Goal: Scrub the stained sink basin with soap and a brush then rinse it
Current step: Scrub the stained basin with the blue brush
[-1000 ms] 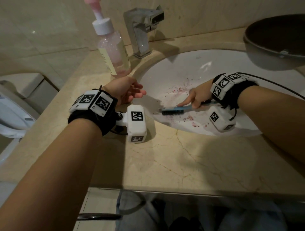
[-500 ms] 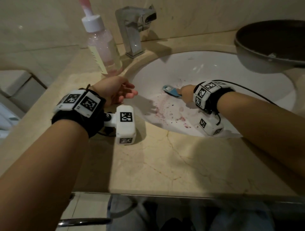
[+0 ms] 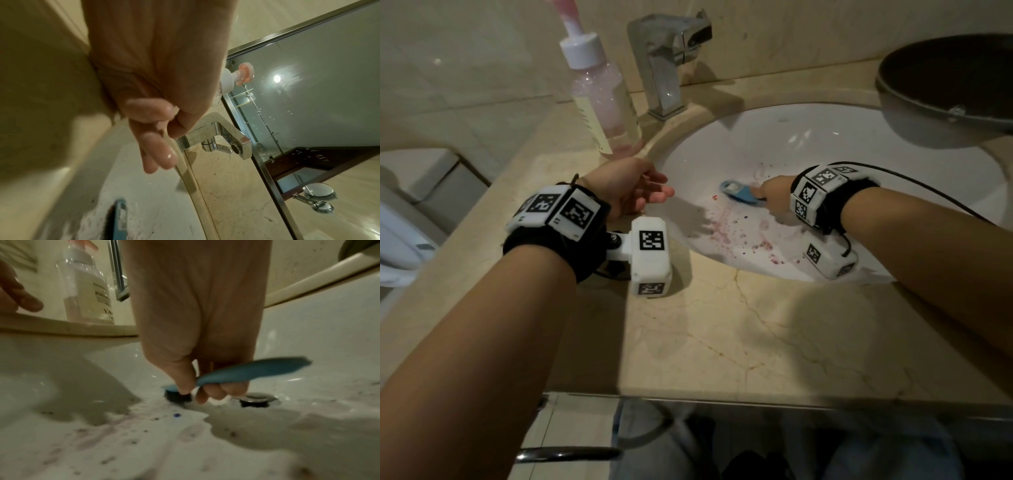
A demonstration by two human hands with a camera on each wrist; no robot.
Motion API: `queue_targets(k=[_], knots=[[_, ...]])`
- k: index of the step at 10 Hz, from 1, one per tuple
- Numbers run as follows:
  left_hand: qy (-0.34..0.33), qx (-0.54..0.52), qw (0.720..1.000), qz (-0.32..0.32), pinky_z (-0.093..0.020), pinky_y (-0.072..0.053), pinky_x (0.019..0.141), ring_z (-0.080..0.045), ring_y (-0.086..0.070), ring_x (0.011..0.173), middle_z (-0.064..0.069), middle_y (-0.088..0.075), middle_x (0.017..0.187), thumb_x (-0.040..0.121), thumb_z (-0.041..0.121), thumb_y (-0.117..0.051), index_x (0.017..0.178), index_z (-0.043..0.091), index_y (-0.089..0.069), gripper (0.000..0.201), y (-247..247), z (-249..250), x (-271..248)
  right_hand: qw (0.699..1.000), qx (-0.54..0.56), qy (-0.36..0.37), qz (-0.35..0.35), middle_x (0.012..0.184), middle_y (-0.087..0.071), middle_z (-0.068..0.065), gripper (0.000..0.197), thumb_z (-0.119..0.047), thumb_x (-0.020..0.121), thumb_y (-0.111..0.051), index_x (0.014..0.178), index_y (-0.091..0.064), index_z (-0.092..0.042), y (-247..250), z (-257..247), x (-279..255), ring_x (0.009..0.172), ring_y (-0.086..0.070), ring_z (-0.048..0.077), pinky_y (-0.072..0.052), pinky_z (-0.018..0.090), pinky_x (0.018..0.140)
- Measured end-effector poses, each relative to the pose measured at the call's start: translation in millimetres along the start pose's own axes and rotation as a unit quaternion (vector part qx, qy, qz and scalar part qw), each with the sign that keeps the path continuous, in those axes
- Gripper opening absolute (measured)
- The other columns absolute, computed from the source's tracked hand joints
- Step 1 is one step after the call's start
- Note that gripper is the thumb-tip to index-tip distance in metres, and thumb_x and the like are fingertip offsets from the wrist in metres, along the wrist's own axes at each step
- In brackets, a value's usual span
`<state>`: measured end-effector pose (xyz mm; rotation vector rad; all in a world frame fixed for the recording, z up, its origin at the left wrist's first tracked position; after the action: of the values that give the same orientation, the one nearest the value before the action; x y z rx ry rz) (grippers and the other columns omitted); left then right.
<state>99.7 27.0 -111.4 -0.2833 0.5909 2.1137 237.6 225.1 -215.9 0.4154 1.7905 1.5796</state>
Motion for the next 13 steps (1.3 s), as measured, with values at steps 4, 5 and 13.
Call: queue_targets(k=[4,5,13], knots=[[-0.002,-0.002,1.0,0.006,-0.007,-0.026,0.026,0.001,-0.052,0.03,0.005,-0.065,0.046,0.098,0.016,-0.032,0.08,0.013,-0.048,0.025,0.3,-0.8,1.2,1.0,0.007,0.003,-0.011,0.129,-0.056,0.013,0.048,-0.018,0.094,-0.052,0.14,-0.041,-0.009,6.9,11.9,3.1,0.111,-0.058,0.032,-0.047,0.03,0.091],[-0.003,-0.005,1.0,0.004,-0.007,-0.027,0.026,0.001,-0.052,0.03,0.005,-0.065,0.046,0.098,0.015,-0.032,0.079,0.013,-0.048,0.025,0.9,-0.7,1.6,0.998,0.044,-0.037,0.012,0.119,-0.06,0.017,0.042,-0.014,0.095,-0.05,0.135,-0.05,-0.003,26.7,26.0,1.1,0.102,-0.058,0.032,-0.042,0.026,0.073],[0.004,-0.002,1.0,0.01,-0.008,-0.026,0.025,0.001,-0.051,0.03,0.005,-0.065,0.046,0.098,0.016,-0.035,0.08,0.013,-0.049,0.023,0.6,-0.7,1.2,0.998,-0.048,-0.03,0.017,0.127,-0.055,0.021,0.036,-0.009,0.092,-0.053,0.127,-0.053,-0.001,10.0,9.3,-21.1,0.117,-0.054,0.035,-0.045,0.036,0.09]])
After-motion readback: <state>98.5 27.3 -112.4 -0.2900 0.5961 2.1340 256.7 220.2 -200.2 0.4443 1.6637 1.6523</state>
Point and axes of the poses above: each hand's wrist, its own x-axis towards the middle knuckle, its own y-axis out of the back of the hand, z = x × y, the point moved 1 cm from there along x, towards the middle knuckle
